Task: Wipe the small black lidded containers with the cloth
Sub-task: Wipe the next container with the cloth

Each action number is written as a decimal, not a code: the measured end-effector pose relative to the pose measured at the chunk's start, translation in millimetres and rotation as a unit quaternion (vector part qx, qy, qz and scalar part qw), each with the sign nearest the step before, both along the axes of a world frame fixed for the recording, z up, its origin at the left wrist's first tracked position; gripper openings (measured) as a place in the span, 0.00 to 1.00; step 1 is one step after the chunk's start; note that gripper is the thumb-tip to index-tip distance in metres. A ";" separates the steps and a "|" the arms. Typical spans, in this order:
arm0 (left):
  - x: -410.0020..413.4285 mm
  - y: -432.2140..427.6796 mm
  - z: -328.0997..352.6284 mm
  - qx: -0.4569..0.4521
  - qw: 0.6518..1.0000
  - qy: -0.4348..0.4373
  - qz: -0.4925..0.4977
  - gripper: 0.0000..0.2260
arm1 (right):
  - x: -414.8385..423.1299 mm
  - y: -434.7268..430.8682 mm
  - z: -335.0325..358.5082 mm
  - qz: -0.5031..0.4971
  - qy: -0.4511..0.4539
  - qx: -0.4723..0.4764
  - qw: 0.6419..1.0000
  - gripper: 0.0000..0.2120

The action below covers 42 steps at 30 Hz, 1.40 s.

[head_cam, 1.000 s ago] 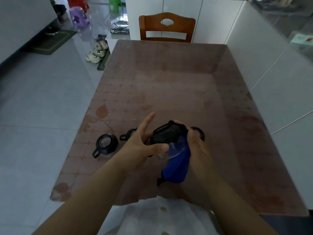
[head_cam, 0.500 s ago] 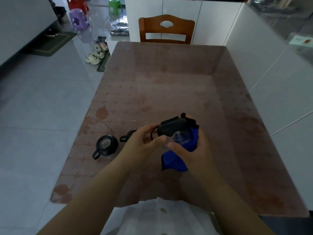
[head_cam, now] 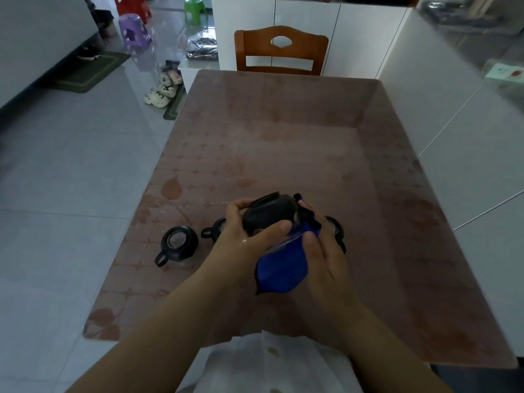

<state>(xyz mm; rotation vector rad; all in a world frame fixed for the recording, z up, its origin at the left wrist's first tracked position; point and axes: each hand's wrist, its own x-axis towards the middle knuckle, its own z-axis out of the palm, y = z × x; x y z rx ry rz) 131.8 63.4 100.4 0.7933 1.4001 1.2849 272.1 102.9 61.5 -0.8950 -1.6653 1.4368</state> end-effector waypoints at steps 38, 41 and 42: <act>-5.5 0.2 2.6 0.012 0.998 -0.019 -0.058 0.21 | -2.4 4.5 -6.1 -0.103 0.001 0.010 0.995 0.33; -3.8 -0.9 1.9 0.007 0.999 0.047 -0.010 0.28 | -0.8 5.1 -6.8 -0.087 -0.021 0.011 0.996 0.27; -4.6 -0.8 0.3 0.006 0.998 0.061 -0.005 0.30 | 0.7 7.6 -4.5 -0.087 -0.026 0.018 0.996 0.24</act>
